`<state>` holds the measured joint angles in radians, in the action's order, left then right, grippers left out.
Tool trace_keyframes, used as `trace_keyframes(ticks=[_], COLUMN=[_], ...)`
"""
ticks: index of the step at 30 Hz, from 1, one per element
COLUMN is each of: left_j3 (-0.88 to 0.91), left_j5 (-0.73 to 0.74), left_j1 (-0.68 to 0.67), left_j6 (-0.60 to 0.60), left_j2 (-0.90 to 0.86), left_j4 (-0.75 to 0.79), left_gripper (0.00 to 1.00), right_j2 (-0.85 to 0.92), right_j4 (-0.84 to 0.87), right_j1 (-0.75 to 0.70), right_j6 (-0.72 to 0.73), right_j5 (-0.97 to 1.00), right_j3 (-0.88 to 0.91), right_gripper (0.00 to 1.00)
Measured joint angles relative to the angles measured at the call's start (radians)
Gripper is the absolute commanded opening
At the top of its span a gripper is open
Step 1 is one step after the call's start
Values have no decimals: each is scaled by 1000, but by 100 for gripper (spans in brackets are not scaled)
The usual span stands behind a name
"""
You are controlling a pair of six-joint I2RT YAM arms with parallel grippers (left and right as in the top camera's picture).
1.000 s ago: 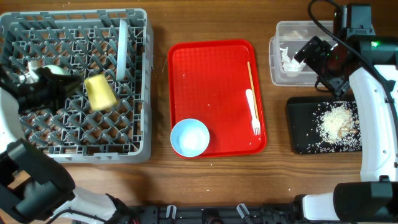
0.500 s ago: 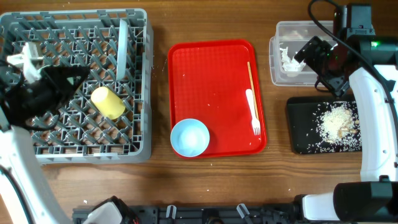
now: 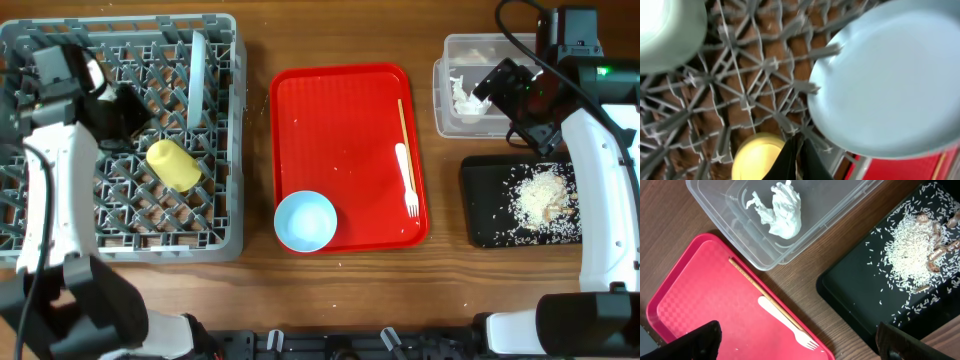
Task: Sort waste into correct bins and load items into the dishwasher rack
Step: 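Carry the yellow cup into the grey rack, then set the yellow cup upright in the rack and release it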
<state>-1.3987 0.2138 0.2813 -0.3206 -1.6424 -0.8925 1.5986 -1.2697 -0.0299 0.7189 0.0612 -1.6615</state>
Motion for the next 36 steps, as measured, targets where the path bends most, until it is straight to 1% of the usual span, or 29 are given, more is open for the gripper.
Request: trace_keyframes(ticks=[2, 7, 13, 20, 26, 28, 33, 36], left_j3=[0, 0, 0, 32, 49, 48, 59, 68], left_j5=[1, 0, -72, -83, -21, 30, 95, 106], left_j1=[-13, -32, -32, -33, -33, -33, -39, -52], left_j6=[0, 0, 0, 0, 0, 0, 0, 0], left_j2=[-29, -33, -34, -34, -34, -34, -27, 31], left_j4=[-16, -47, -118, -127, -137, -156, -228, -259], left_gripper=[4, 4, 4, 4, 4, 4, 4, 4], right_j2=[0, 0, 0, 0, 0, 0, 0, 0], right_j4=[0, 0, 0, 0, 0, 0, 0, 0], right_j1=[0, 0, 0, 0, 0, 0, 0, 0], right_j6=[0, 0, 0, 0, 0, 0, 0, 0], right_j5=[0, 0, 0, 0, 0, 0, 0, 0], right_j3=[0, 0, 0, 0, 0, 0, 0, 0], right_gripper=[100, 100, 100, 100, 100, 100, 100, 100])
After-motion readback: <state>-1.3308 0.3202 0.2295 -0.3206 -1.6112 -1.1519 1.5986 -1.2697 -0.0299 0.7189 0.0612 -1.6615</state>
